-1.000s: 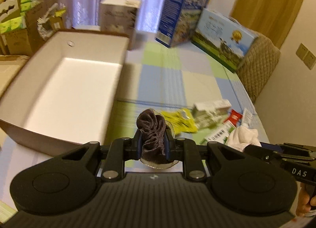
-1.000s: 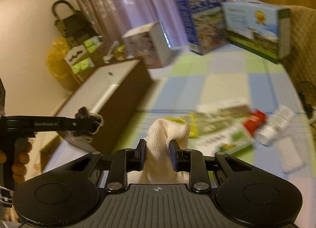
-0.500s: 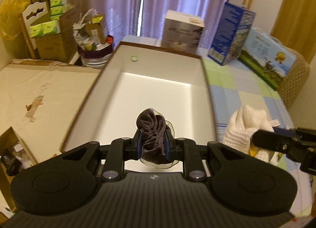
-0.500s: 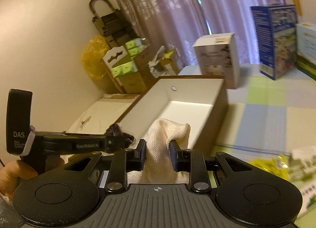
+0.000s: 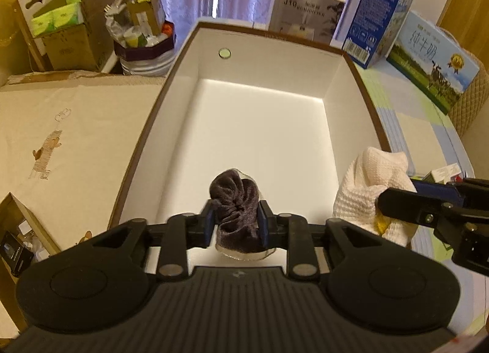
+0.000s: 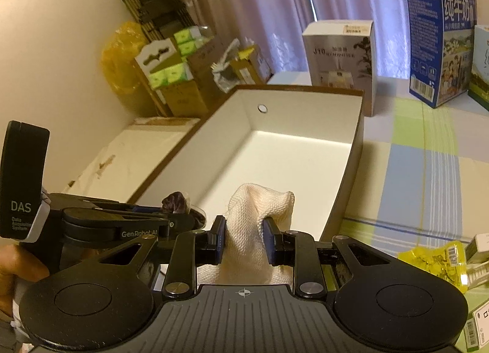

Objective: Organize objects
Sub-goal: 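Carry towel and scrunchie into the brown box and open both tools, then withdraw both tools from the box back toward the table items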

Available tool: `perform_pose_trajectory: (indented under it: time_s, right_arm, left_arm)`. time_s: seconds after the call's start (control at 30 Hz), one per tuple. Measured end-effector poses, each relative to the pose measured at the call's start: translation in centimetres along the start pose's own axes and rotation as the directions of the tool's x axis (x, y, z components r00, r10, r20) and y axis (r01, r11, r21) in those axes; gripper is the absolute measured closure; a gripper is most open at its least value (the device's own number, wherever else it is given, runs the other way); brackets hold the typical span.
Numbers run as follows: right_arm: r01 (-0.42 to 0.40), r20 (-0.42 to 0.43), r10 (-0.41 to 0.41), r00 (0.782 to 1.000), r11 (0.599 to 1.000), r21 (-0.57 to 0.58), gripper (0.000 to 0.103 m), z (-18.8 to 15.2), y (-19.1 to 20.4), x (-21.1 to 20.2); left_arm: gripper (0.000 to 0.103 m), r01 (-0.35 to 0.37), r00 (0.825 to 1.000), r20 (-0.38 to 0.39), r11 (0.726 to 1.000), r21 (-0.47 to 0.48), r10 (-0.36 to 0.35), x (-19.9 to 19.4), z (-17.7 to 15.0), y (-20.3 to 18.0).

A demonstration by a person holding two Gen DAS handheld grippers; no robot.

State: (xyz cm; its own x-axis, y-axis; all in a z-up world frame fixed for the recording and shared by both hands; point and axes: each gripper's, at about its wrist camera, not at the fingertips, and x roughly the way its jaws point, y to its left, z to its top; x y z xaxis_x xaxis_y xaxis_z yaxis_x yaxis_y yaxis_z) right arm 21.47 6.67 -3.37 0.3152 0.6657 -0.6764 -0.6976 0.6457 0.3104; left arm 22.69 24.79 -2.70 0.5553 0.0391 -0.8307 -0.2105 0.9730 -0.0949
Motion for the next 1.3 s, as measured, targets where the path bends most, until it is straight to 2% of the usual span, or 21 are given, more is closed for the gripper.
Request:
perform_pose_trajectory:
  time_s: [0.1, 0.23, 0.4, 0.47, 0.53, 0.6, 0.67, 0.8, 1.0, 1.3]
  right_arm:
    - [0.009, -0.003, -0.009, 1.000, 1.000, 0.004, 0.079, 0.1, 0.0, 0.5]
    - [0.025, -0.012, -0.025, 1.000, 1.000, 0.006, 0.078, 0.2, 0.2, 1.1]
    - [0.078, -0.006, -0.078, 0.997, 0.997, 0.007, 0.066, 0.4, 0.5, 1.9]
    - [0.113, 0.013, -0.113, 0.994, 0.993, -0.018, 0.063, 0.5, 0.8, 2.0]
    - [0.141, 0.029, -0.140, 0.990, 0.989, -0.046, 0.063, 0.6, 1.1, 2.0]
    - [0.142, 0.035, -0.140, 0.990, 0.988, -0.057, 0.063, 0.7, 1.2, 1.8]
    - [0.136, 0.032, -0.134, 0.990, 0.990, -0.049, 0.063, 0.7, 1.3, 1.4]
    - [0.109, 0.008, -0.109, 0.994, 0.994, -0.018, 0.063, 0.6, 1.0, 0.9]
    - [0.118, -0.040, -0.118, 0.992, 0.993, -0.008, 0.063, 0.1, 1.1, 0.2]
    - [0.106, -0.053, -0.105, 0.993, 0.994, 0.015, 0.063, -0.6, 1.1, -0.7]
  left_arm:
    - [0.067, 0.009, 1.000, -0.002, 1.000, 0.026, -0.009, 0.3, 0.2, 0.1]
    - [0.060, 0.021, 1.000, 0.007, 0.999, 0.038, -0.021, 0.1, 0.6, 0.5]
    - [0.051, 0.027, 1.000, 0.008, 0.999, 0.030, -0.027, -0.5, 0.9, 1.3]
    - [0.044, 0.021, 1.000, 0.012, 0.999, 0.034, -0.021, -0.8, 1.0, 1.5]
    - [0.038, 0.013, 1.000, 0.014, 0.999, 0.042, -0.014, -1.1, 0.9, 1.7]
    - [0.036, 0.012, 1.000, 0.018, 0.999, 0.045, -0.012, -1.4, 0.9, 1.8]
    - [0.028, 0.008, 1.000, 0.018, 0.999, 0.044, -0.009, -1.7, 0.9, 1.9]
    - [0.026, 0.005, 1.000, 0.018, 0.999, 0.043, -0.006, -2.1, 0.9, 2.0]
    - [0.021, -0.008, 1.000, 0.007, 0.999, 0.047, 0.008, -2.6, 1.0, 1.6]
    - [0.021, 0.009, 1.000, -0.004, 0.998, 0.057, -0.008, -3.1, 0.7, 0.5]
